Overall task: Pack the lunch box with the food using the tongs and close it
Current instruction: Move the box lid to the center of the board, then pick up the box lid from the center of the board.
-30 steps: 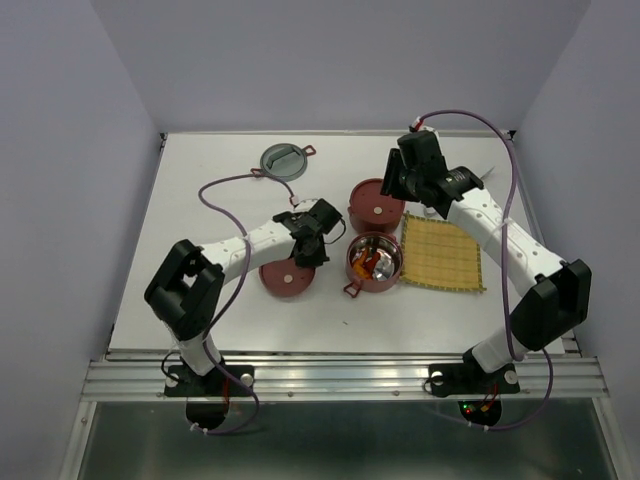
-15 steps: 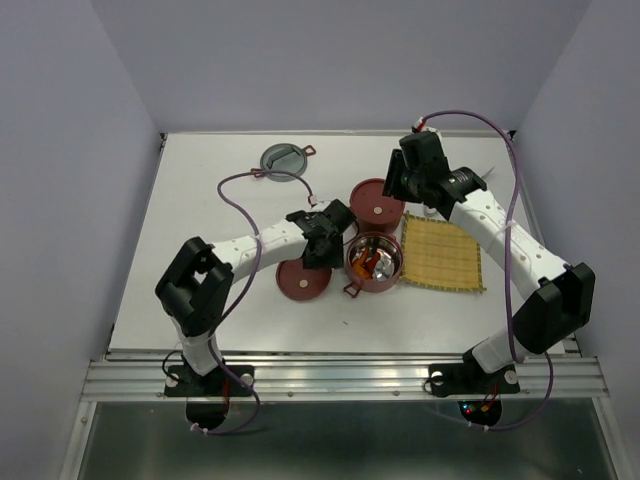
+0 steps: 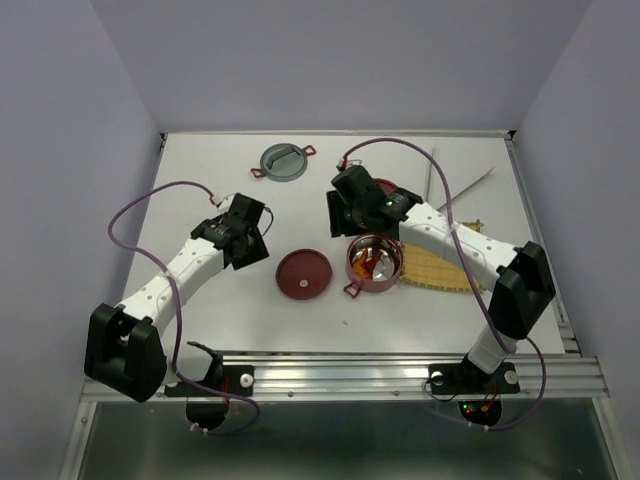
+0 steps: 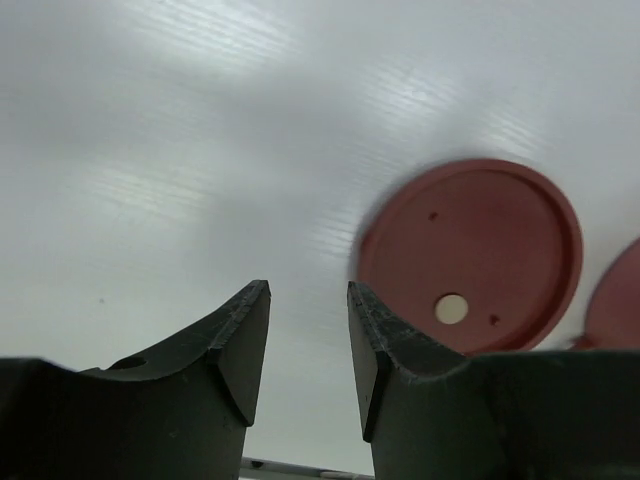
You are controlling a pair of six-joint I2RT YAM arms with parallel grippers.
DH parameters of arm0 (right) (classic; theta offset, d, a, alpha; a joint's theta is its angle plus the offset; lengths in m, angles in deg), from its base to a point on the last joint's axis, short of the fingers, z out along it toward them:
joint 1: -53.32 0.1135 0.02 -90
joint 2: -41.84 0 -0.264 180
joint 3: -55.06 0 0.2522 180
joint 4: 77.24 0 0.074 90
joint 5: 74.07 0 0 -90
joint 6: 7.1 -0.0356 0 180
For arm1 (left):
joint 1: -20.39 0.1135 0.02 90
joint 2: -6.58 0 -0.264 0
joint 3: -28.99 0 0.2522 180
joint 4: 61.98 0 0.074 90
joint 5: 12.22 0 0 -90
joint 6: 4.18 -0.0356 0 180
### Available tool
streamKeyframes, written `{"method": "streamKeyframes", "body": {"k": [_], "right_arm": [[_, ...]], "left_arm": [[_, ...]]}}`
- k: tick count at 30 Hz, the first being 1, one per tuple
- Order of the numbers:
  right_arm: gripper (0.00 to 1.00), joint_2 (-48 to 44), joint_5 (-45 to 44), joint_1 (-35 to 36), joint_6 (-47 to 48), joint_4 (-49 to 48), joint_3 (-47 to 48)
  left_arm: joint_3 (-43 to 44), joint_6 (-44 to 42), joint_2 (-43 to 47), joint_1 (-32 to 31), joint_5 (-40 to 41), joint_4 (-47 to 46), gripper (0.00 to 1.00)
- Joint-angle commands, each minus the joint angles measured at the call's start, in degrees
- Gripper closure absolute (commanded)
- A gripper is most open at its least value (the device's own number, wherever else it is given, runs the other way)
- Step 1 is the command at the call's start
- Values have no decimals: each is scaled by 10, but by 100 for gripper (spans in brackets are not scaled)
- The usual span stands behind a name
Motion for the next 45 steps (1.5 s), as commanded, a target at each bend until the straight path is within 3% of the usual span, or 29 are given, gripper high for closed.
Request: {"method": "streamKeyframes", "body": {"k": [1, 4, 18, 27, 34, 45], "right_arm": [[38, 31, 20, 41, 26, -14, -2], [35, 74, 38, 46, 31, -13, -5], [43, 182, 107, 46, 72, -30, 13], [62, 224, 100, 46, 68, -41, 25], [99, 210, 94, 46, 64, -44, 36], [99, 90, 19, 51, 43, -39, 61]], "left_arm": [[-42, -8, 49, 50, -15, 8, 52], [-43, -14, 66, 68, -13, 6, 52], [-44, -29, 36, 73, -36, -25, 53], [-47, -31, 35, 73, -42, -32, 54], [-47, -33, 37, 73, -39, -33, 55], [-10, -11, 71, 74, 30, -3, 56]]}}
